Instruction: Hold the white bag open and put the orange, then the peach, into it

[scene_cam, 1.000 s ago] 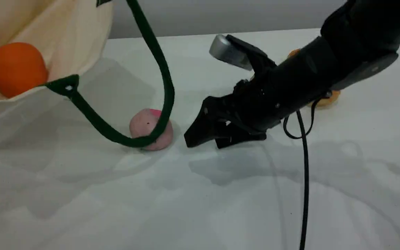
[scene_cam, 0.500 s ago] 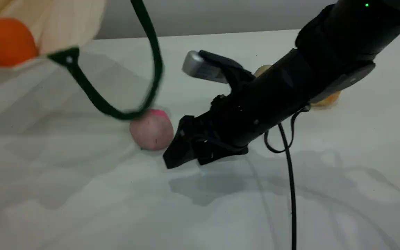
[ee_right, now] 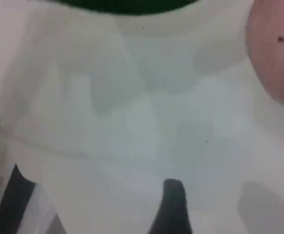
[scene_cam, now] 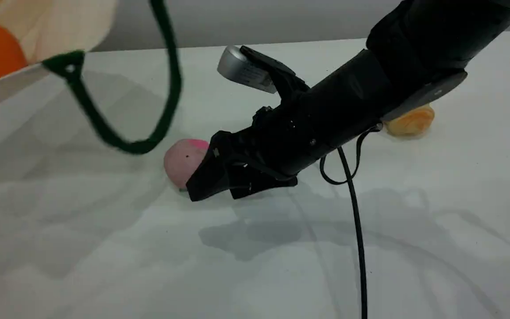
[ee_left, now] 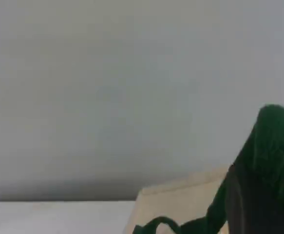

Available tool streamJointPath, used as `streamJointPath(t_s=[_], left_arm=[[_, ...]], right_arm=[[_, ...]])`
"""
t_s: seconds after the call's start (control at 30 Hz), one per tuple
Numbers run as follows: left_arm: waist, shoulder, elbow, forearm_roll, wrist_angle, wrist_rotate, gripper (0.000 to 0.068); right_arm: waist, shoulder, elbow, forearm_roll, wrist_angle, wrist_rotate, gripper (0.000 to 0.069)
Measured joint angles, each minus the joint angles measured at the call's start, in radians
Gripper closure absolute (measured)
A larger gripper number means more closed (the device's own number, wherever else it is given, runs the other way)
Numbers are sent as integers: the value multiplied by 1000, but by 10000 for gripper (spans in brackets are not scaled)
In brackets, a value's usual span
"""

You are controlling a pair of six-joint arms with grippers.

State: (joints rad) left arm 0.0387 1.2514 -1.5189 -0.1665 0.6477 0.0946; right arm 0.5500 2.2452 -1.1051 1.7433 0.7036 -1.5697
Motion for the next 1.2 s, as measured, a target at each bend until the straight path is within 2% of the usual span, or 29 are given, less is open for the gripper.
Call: streamJointPath(t_s=[0.17,0.47,0.87,1.2], left_arm=[[0,32,0,7,2,-1,610],[0,35,0,7,2,1,610],[0,34,0,9,22,6,610],[0,34,0,10,24,6,610]], right_arm=[[0,0,-19,0,-27,0,152],[0,1,-124,2,-177,0,152],[21,94,-256,1,-205,0,152],[88,157,-288,4,-254,-2,152]])
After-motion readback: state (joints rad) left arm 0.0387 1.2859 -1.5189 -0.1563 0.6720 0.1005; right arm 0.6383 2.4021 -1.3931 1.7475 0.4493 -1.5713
